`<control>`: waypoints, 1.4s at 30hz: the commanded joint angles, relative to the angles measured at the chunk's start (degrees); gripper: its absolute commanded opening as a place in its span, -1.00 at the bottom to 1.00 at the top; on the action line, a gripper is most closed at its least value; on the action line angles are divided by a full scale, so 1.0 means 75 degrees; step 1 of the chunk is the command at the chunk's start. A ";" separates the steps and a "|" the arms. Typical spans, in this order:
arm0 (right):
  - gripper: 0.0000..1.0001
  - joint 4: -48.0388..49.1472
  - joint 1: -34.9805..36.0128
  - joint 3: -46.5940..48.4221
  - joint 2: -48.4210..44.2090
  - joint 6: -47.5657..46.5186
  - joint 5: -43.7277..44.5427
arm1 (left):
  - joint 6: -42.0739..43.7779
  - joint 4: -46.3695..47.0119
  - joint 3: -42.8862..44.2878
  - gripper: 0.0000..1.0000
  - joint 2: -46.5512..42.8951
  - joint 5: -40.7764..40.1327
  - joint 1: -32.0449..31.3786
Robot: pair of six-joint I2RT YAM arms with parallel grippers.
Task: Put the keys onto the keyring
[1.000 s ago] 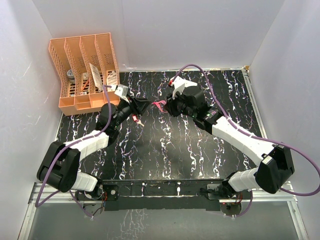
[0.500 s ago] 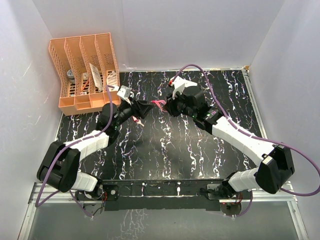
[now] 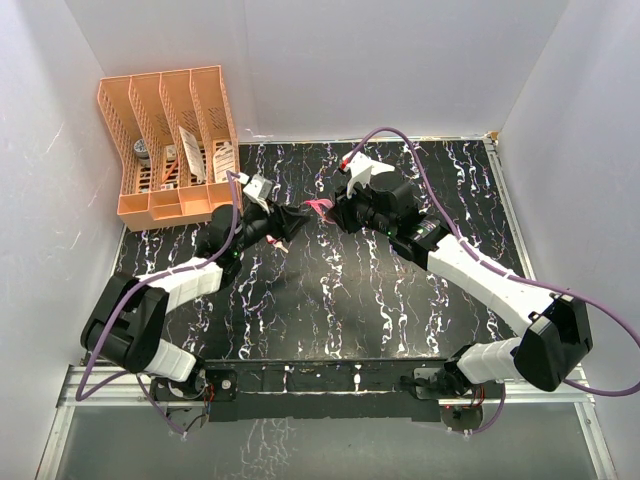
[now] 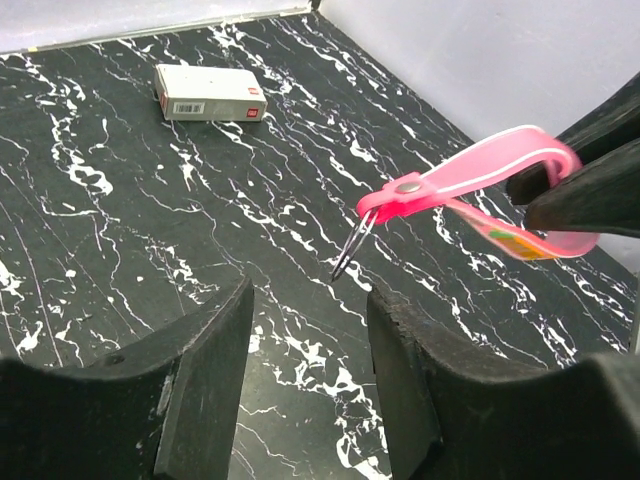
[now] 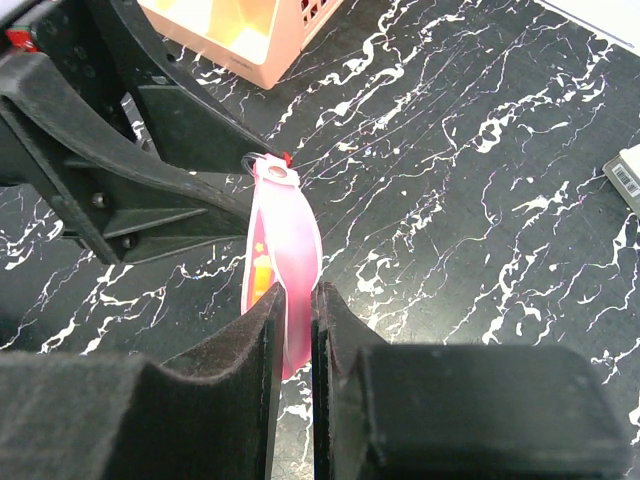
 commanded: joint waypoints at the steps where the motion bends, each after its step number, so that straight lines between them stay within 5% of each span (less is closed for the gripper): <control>1: -0.74 0.0322 -0.0019 0.0228 -0.0302 0.0022 -0.0141 | 0.0172 0.0273 0.0357 -0.09 0.0079 0.0120 -0.0075; 4: -0.74 0.0322 -0.0013 0.0206 -0.0325 0.0024 -0.0158 | 0.0156 0.0346 0.0424 -0.27 0.0126 0.0096 -0.0081; 24: -0.74 0.0321 -0.0018 0.0088 -0.0258 0.0007 0.0072 | 0.0114 0.0396 0.0306 -0.47 -0.0383 0.0026 -0.0151; 36: -0.74 0.0397 -0.0015 0.0032 -0.0199 0.0013 0.0318 | 0.0097 0.0407 0.0208 -0.98 -0.0509 -0.0003 -0.0166; 42: -0.74 0.0346 -0.0011 0.0070 0.0001 0.0086 0.0546 | 0.0060 0.0505 0.0150 -1.00 -0.0506 -0.0041 -0.0163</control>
